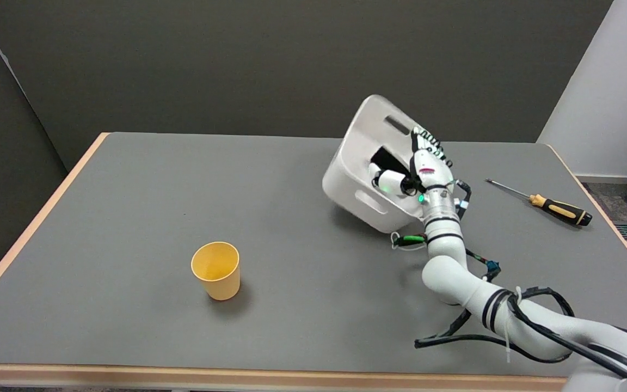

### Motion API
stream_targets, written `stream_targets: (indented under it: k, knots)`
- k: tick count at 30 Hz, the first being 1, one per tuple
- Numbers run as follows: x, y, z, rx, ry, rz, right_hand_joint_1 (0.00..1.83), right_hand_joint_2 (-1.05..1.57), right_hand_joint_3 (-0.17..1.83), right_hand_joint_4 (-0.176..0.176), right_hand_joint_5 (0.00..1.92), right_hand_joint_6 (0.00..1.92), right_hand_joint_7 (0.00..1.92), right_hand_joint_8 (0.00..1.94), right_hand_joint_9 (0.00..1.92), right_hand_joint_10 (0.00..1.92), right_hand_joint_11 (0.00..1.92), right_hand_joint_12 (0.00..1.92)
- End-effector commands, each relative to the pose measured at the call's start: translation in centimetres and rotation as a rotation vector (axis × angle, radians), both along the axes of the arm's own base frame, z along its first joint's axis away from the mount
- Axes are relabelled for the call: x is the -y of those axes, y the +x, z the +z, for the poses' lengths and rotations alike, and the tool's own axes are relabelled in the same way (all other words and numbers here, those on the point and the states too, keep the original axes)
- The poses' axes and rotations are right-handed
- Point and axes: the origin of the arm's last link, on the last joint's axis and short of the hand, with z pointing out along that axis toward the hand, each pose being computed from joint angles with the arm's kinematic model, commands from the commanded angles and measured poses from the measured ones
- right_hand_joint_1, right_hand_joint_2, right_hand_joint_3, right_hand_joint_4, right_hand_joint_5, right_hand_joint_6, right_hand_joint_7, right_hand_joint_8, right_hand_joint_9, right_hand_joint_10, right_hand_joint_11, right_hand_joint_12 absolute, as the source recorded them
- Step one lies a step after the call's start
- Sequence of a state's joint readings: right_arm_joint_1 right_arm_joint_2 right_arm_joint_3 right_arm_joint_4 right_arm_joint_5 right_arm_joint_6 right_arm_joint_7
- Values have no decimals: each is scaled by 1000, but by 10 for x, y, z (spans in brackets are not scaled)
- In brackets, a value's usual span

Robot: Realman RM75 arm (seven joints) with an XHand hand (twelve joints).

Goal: Place the blackboard eraser into the white container.

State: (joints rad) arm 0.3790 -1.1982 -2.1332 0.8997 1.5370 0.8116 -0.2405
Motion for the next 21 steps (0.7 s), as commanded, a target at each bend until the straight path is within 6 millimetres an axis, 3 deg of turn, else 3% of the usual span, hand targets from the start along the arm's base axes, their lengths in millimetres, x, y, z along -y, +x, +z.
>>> stream_targets:
  k: [1,8,13,16,21]
  knots:
    - [-33,37,5,54,-9,224,525,633,699,-65,-1,15,-1,-1,-1,-1,-1,801]
    - [-41,108,-23,-87,95,475,462,616,778,-49,4,95,-1,-1,-1,-1,-1,806]
    - [-58,157,-30,-154,113,669,430,581,864,-52,13,116,-1,-1,-1,-1,-1,819]
    - [-77,180,-20,-175,73,788,422,595,861,-47,21,131,-1,-1,-1,-1,-1,829]
    - [-112,185,22,-193,-62,848,310,600,879,-55,28,113,-1,-1,-1,-1,-1,797]
